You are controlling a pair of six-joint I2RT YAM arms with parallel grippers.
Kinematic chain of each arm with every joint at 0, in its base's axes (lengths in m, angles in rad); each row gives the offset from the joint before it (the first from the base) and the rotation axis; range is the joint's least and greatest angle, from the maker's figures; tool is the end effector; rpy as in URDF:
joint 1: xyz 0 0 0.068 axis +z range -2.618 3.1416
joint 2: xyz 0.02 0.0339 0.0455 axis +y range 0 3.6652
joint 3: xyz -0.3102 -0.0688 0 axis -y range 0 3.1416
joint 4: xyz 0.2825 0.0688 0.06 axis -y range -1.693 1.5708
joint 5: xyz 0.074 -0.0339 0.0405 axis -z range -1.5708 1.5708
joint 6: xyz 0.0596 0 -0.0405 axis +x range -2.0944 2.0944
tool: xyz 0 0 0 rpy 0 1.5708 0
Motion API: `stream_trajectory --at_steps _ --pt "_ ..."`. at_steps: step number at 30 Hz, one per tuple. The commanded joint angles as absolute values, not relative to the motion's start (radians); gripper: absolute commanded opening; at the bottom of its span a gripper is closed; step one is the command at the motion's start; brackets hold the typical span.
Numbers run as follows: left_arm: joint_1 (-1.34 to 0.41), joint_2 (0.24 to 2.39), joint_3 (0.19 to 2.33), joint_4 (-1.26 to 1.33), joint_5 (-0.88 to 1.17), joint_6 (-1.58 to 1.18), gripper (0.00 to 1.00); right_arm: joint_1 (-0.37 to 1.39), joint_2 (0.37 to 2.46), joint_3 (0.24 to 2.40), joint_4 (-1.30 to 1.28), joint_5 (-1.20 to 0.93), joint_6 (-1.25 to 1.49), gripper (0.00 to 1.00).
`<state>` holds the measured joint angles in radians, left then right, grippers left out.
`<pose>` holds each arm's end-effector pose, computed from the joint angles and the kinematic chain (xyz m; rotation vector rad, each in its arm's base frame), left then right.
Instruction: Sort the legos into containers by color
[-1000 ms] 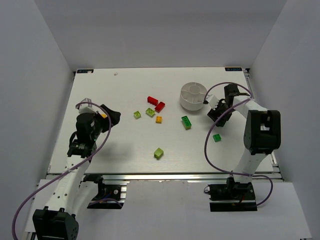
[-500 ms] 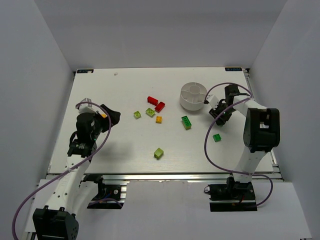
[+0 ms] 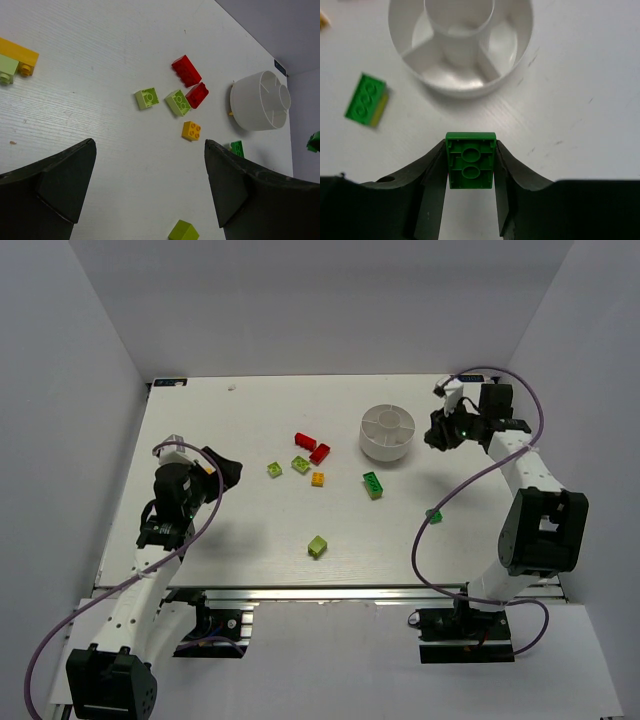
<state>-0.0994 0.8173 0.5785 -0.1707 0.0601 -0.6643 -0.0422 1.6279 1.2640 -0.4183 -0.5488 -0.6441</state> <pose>0.2175 -0.0253 0.2781 -0.5251 1.9526 -0.5506 0.4126 0.0137 0.2907 -0.9044 2.0385 0.2771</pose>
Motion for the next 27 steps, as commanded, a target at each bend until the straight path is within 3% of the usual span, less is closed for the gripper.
stream_trajectory --at_steps 1,9,27 --pt "-0.1 0.815 0.575 -0.146 0.074 -0.672 0.98 -0.043 1.597 1.282 -0.139 -0.618 -0.26 0.0" --pt "-0.1 0.801 0.557 -0.147 0.078 -0.689 0.98 -0.043 1.804 1.482 -0.051 -0.529 0.11 0.0" --pt "-0.1 0.785 0.543 -0.158 0.075 -0.716 0.98 -0.026 1.95 1.572 -0.011 -0.571 0.176 0.01"
